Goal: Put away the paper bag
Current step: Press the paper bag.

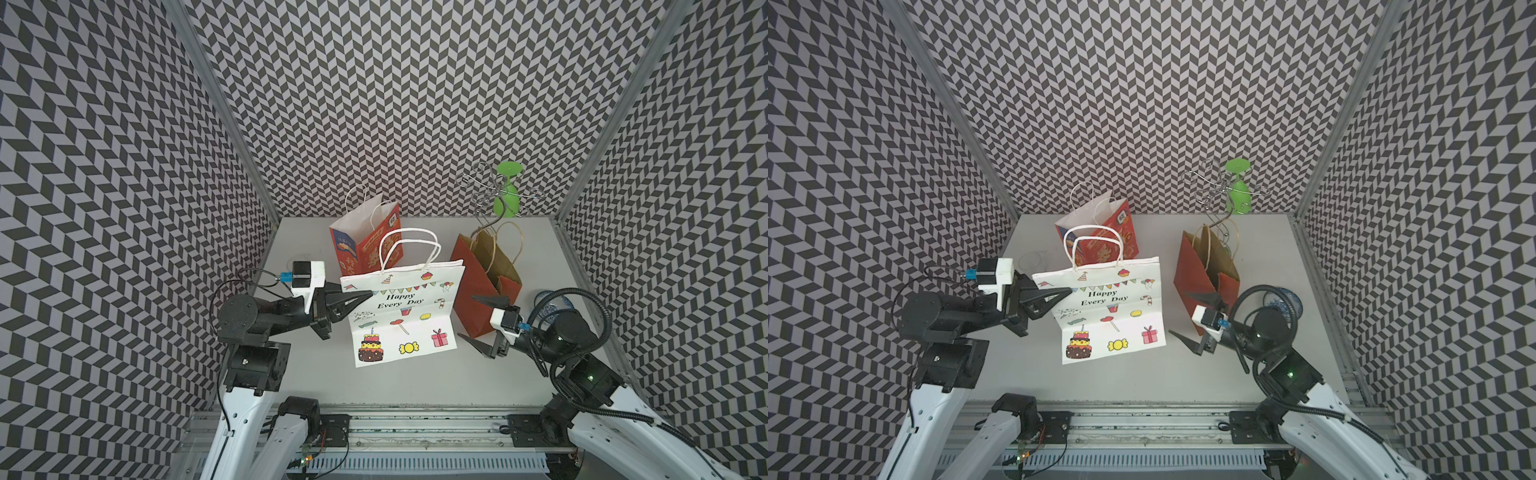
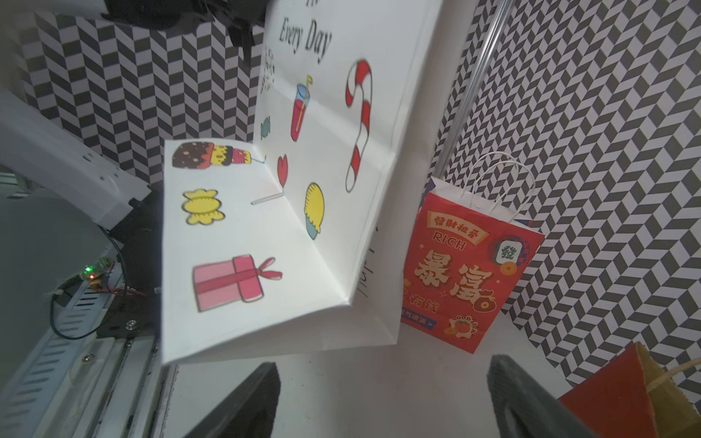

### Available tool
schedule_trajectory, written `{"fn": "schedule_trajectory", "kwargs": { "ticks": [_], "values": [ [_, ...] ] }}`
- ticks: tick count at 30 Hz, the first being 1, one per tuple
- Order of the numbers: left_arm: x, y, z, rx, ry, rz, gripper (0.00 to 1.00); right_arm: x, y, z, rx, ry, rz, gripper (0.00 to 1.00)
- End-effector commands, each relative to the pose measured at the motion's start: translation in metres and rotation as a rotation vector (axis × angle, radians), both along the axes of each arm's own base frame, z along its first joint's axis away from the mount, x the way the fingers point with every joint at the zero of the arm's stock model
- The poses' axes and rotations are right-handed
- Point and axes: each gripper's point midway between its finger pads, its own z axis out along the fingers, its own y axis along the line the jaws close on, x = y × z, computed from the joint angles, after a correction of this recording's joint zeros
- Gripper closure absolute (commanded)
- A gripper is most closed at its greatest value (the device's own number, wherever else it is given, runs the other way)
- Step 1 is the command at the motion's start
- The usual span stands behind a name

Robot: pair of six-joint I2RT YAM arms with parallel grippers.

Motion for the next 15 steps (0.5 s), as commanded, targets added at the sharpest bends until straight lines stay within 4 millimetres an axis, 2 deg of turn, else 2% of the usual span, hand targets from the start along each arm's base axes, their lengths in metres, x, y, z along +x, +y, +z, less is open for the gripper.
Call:
{"fn": "schedule_trajectory", "kwargs": {
  "ticks": [1,4,8,12,15],
  "values": [
    [-0.017,0.001,0.022,-0.015,-0.065,-0.014,1.0,0.0,0.012,0.014,0.012,-0.119,0.04,0.12],
    [-0.021,0.0,0.024,-0.021,-0.047,-0.035,1.0,-0.001,0.024,0.014,0.005,-0.142,0.09,0.12],
    [-0.022,-0.001,0.019,-0.011,-0.033,-0.055,1.0,-0.006,0.036,0.029,0.045,-0.162,0.161,0.12],
    [-0.021,-0.002,0.014,-0.006,-0.013,-0.066,1.0,-0.019,0.043,0.043,0.083,-0.176,0.252,0.12],
    [-0.02,-0.003,0.01,-0.002,-0.002,-0.079,1.0,-0.032,0.048,0.049,0.111,-0.166,0.346,0.15]
  ]
}}
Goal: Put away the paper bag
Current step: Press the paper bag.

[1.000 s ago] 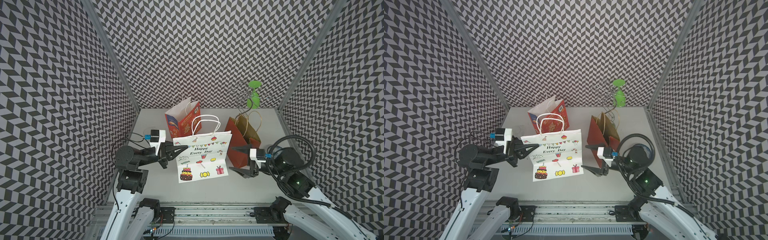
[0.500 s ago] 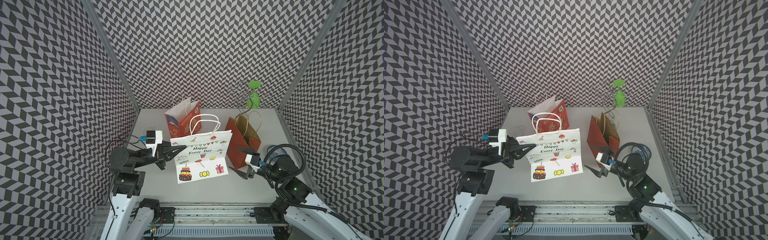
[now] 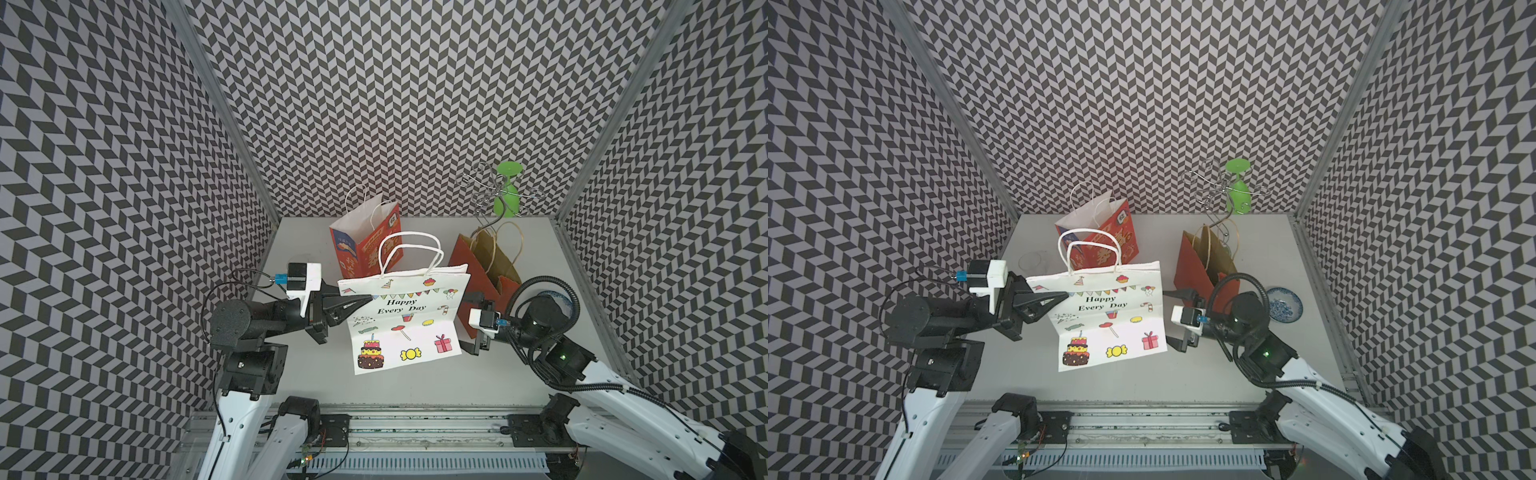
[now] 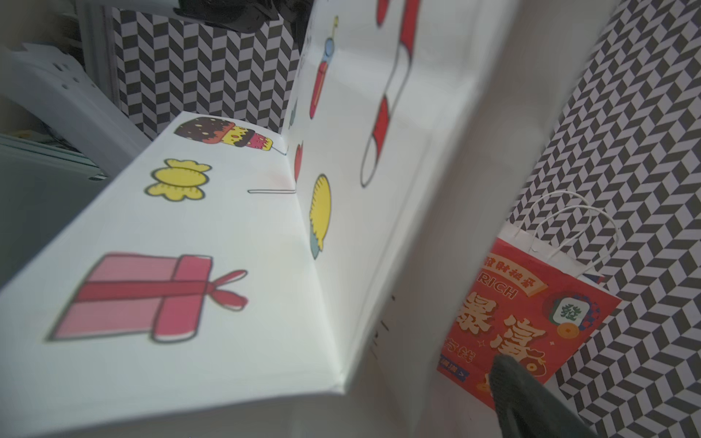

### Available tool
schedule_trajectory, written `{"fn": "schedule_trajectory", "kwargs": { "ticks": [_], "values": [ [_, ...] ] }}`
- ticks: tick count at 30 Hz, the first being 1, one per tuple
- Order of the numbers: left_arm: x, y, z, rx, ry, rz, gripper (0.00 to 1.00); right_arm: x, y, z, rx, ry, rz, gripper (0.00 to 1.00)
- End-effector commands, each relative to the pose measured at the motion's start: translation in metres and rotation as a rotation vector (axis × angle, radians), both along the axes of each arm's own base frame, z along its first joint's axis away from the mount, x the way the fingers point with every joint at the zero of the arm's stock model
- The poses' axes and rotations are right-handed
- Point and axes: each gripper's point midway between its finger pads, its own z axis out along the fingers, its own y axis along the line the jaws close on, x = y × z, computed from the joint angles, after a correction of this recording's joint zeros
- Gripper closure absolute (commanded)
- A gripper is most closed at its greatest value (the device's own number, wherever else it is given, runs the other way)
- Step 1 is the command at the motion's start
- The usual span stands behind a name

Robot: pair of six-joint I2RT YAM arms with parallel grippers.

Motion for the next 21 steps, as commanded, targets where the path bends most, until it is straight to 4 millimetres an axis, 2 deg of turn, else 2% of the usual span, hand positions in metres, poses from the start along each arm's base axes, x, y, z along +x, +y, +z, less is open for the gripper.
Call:
{"fn": "schedule_trajectory", "kwargs": {
  "ticks": [1,8,16,21],
  "values": [
    [-0.005,-0.001,-0.001,0.004,-0.006,-0.028,1.0,-0.026,0.007,0.035,0.092,-0.067,0.155,0.17],
    [0.001,-0.002,-0.005,0.006,0.015,-0.03,1.0,-0.045,0.016,0.034,0.082,-0.039,0.272,0.34],
    [0.004,-0.003,-0.012,0.0,0.039,-0.031,1.0,-0.05,0.018,0.045,0.112,-0.049,0.297,0.53],
    [0.011,-0.001,-0.017,-0.02,0.052,0.009,1.0,-0.048,0.019,0.049,0.112,-0.025,0.292,0.69]
  ]
}}
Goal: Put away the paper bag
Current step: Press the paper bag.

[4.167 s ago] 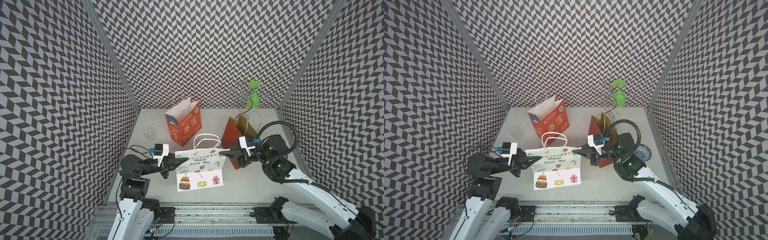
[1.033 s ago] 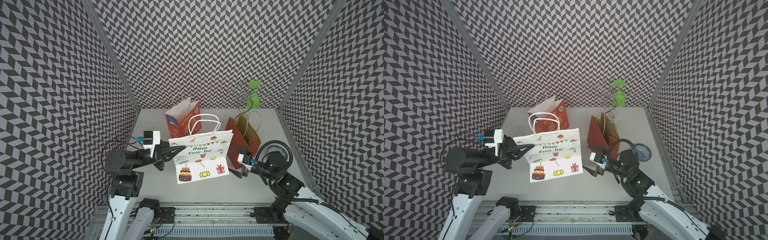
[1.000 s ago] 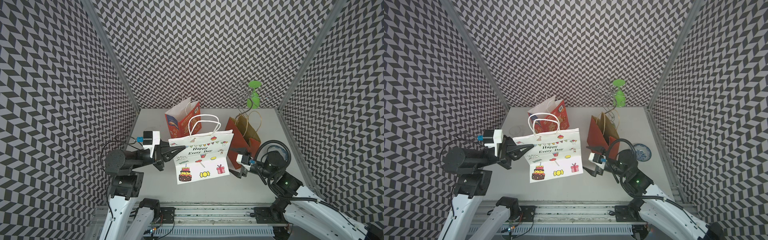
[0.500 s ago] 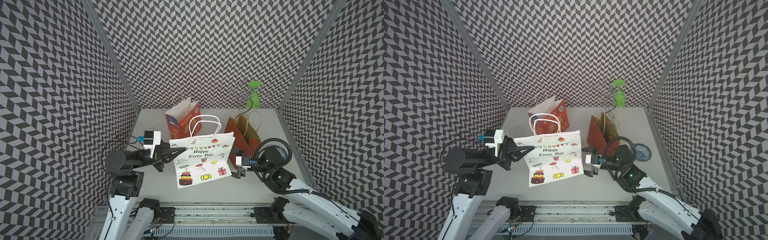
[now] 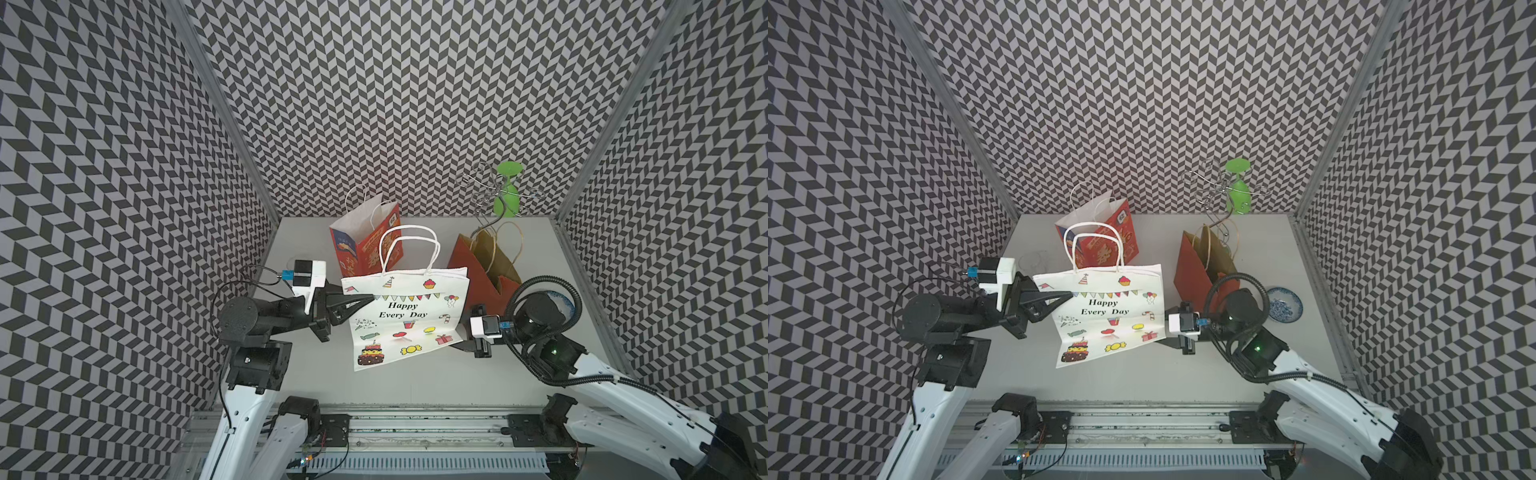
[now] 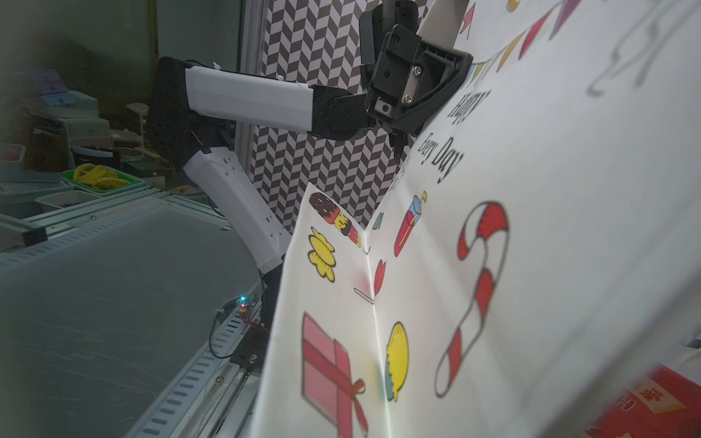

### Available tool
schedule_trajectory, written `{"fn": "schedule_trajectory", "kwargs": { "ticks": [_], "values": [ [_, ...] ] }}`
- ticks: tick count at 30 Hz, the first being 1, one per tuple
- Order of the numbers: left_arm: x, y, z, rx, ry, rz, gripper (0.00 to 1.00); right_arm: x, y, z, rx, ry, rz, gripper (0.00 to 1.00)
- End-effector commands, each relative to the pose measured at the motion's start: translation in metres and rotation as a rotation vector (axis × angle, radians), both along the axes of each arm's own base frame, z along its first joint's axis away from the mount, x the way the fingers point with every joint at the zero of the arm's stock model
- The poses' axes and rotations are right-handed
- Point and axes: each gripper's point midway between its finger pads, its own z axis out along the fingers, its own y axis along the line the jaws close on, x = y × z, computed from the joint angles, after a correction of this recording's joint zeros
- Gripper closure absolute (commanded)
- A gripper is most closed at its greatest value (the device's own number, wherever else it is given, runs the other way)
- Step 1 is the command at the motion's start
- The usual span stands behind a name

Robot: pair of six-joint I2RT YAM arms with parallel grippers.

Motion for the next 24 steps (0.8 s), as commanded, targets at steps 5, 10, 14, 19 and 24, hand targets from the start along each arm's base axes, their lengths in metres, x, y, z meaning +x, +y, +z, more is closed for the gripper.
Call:
{"fn": "schedule_trajectory", "kwargs": {
  "ticks": [5,10,14,19,24],
  "values": [
    [0.005,0.002,-0.003,-0.038,-0.011,0.061,1.0,-0.001,0.001,0.015,0.038,-0.043,0.001,0.93],
    [0.016,0.006,-0.005,-0.049,-0.018,0.135,0.84,0.002,-0.003,0.018,0.045,-0.017,-0.035,1.0],
    [0.004,0.009,0.007,-0.073,-0.122,0.163,0.38,0.009,-0.006,0.021,0.062,0.017,-0.092,1.0],
    [0.012,0.032,0.022,-0.11,-0.215,0.407,0.08,0.013,-0.006,0.022,0.048,0.041,-0.117,1.0],
    [0.016,0.066,0.024,-0.159,-0.251,0.665,0.06,0.027,-0.013,0.035,0.079,0.037,-0.218,1.0]
  ]
}}
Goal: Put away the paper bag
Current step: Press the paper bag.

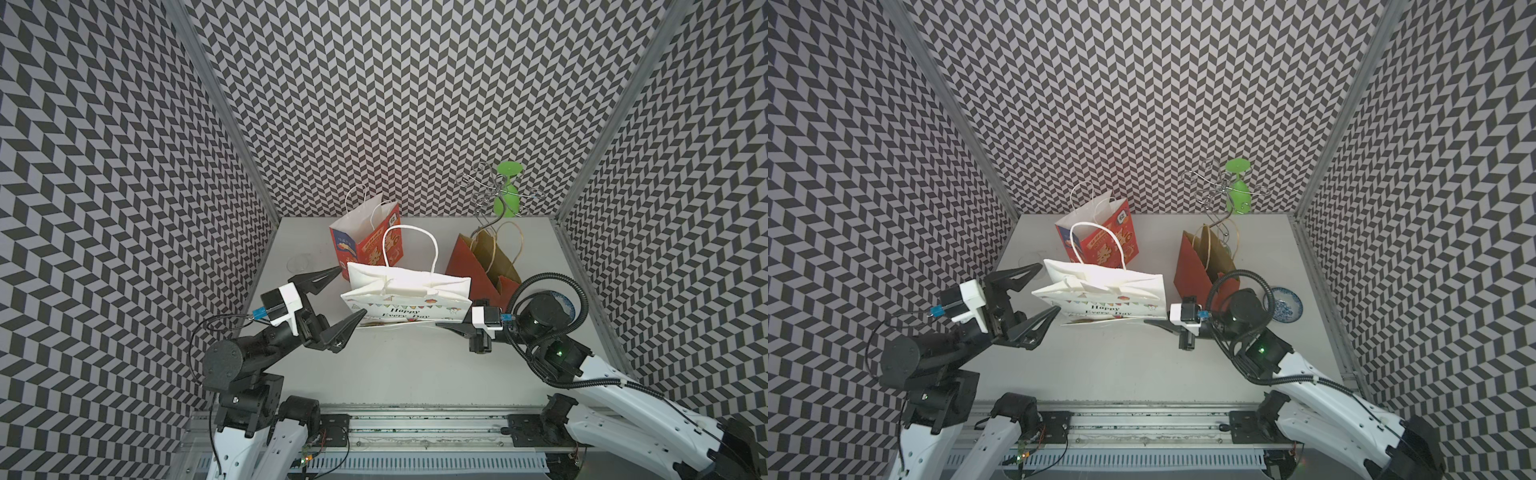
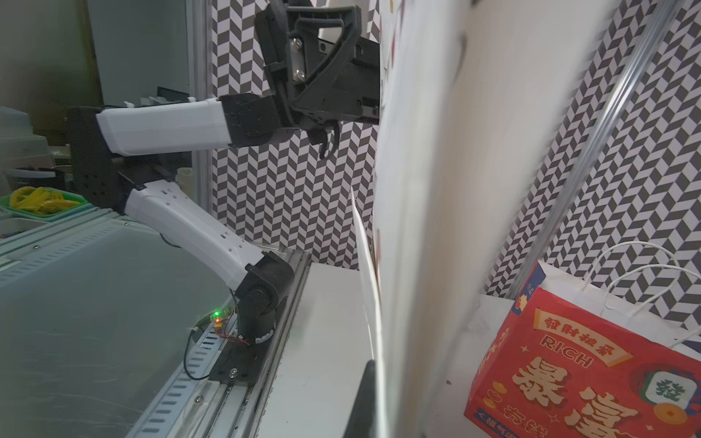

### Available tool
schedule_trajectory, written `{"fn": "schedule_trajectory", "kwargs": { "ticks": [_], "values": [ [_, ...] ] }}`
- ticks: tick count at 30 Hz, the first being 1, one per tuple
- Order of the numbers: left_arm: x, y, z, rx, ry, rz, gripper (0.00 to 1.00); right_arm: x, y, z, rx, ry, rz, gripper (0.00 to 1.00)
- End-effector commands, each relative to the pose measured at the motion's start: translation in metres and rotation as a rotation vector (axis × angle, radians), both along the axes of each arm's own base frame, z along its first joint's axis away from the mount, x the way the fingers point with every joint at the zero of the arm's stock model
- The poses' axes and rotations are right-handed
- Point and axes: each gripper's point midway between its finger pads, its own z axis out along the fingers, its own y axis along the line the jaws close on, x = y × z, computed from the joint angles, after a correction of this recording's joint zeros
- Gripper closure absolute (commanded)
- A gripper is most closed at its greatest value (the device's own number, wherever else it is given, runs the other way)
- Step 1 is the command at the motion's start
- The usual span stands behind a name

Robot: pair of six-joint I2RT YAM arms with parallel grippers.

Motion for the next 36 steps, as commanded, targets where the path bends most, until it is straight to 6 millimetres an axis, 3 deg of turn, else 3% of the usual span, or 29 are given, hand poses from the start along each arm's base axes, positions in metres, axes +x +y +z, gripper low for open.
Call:
{"fn": "schedule_trajectory", "kwargs": {
  "ticks": [1,4,8,13,17,24,28,32,36],
  "values": [
    [0.019,0.027,-0.007,-0.04,0.01,0.226,0.06,0.009,-0.008,0.032,0.072,-0.044,-0.094,1.0],
    [0.019,0.032,-0.022,-0.023,0.019,0.269,0.06,0.023,-0.013,0.044,0.092,-0.04,-0.182,1.0],
    [0.026,0.022,-0.056,0.071,0.101,0.235,0.07,0.032,-0.017,0.056,0.11,-0.05,-0.245,1.0],
    [0.031,-0.001,-0.098,0.166,0.172,0.087,0.07,0.005,-0.013,0.06,0.11,-0.09,-0.098,1.0],
    [0.021,-0.02,-0.11,0.194,0.176,-0.085,0.06,-0.02,-0.008,0.049,0.075,-0.087,0.058,1.0],
    [-0.018,-0.042,-0.113,0.226,0.153,-0.427,0.12,-0.031,-0.002,0.031,0.022,-0.014,0.167,1.0],
    [-0.03,-0.043,-0.105,0.224,0.131,-0.478,0.28,-0.029,0.001,0.028,0.017,0.042,0.172,1.0],
    [-0.028,-0.045,-0.106,0.198,0.168,-0.498,0.51,-0.027,0.004,0.027,0.02,0.09,0.182,1.0],
    [-0.014,-0.047,-0.111,0.148,0.263,-0.494,0.92,-0.024,0.006,0.023,0.011,0.145,0.18,1.0]
  ]
}}
